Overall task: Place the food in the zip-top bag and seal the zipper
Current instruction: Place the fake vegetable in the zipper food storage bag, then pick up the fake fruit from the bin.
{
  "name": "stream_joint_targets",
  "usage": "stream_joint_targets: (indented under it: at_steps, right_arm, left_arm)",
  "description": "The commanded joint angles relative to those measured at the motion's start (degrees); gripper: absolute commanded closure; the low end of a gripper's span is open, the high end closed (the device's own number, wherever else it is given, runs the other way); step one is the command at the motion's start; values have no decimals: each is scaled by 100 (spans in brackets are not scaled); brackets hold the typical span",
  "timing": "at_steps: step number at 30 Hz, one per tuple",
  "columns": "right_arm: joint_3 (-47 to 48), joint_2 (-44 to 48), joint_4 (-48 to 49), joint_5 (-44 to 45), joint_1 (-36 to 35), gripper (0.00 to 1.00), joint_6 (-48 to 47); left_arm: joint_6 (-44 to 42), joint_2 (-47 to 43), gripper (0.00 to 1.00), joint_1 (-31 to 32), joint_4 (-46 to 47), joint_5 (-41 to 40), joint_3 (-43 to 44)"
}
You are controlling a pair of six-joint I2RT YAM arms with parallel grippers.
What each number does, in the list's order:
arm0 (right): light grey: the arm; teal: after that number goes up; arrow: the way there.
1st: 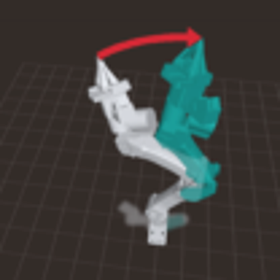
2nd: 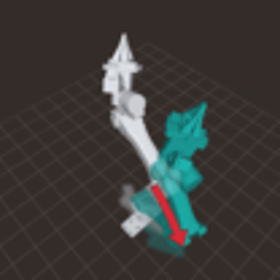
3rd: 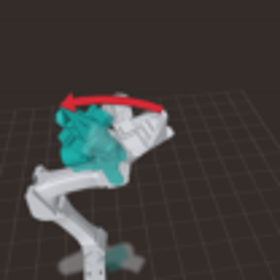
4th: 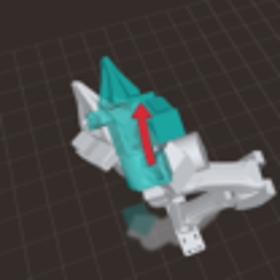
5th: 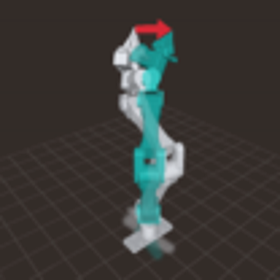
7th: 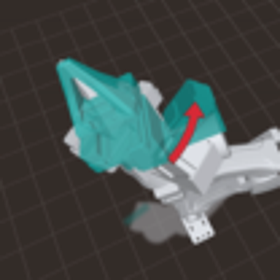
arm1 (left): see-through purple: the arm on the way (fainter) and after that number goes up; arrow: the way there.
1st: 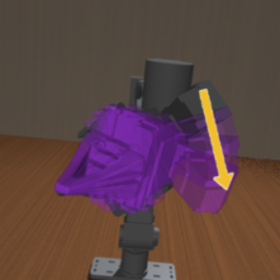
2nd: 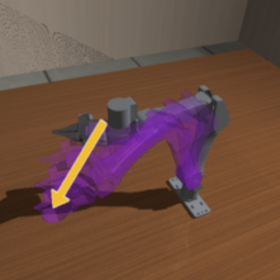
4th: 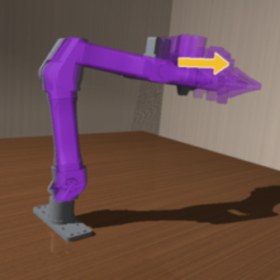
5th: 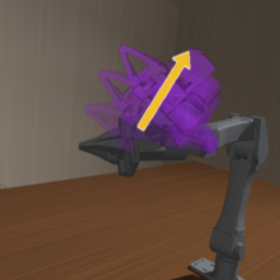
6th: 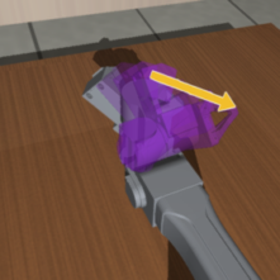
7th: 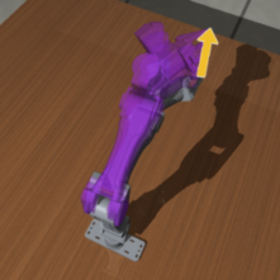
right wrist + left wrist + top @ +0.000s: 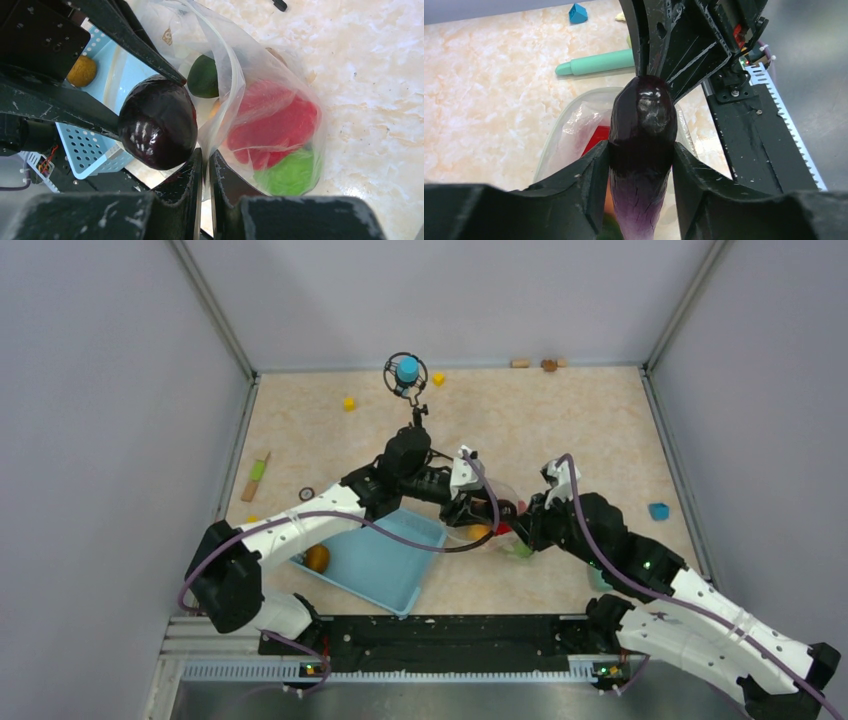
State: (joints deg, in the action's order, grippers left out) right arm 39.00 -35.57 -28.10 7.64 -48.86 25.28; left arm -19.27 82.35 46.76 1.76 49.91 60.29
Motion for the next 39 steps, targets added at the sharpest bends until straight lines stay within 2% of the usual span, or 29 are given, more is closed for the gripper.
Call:
stream_joint_targets:
  at_steps: [1, 3, 4, 12, 17, 21, 25, 27, 33, 36, 39]
  right_arm:
    - [115, 142, 151, 18, 42, 91, 8]
    - [145, 188, 98, 32, 37, 91, 8]
    - [163, 209, 72, 29, 37, 90, 12]
    - [241, 268, -29, 15, 38, 90, 60]
    - [288, 287, -143, 224, 42, 90, 105]
    - [382, 299, -329, 526, 41, 90, 169]
    - [402, 340, -345, 494, 38, 90, 168]
    - [347, 356, -292, 513, 41, 90, 138]
    - [275, 247, -209, 458, 42, 89, 74]
    - [242, 269, -214, 451, 39, 89, 65]
    - [214, 342, -212, 460, 42, 89, 61]
  left_arm:
    - [-6, -151, 44, -5, 22, -147, -28]
    - [34, -196, 34, -4, 22, -155, -47]
    - [72, -213, 32, -5, 26, -171, -59]
    - [438, -385, 25, -9, 159, -323, -140]
    - [1229, -695, 5, -5, 290, -810, -251]
    - [2321, -1159, 2, 2, 606, -1664, -565]
    - [3345, -1909, 2, 6, 489, -3260, -1032]
    - [4000, -2336, 3, 5, 58, -4225, -1222]
    - [5980, -3488, 3, 9, -2708, -7233, -1449]
    - [6760, -3649, 2, 4, -3973, -8185, -1460]
    - [7462, -3506, 3, 4, -5199, -8643, -1340]
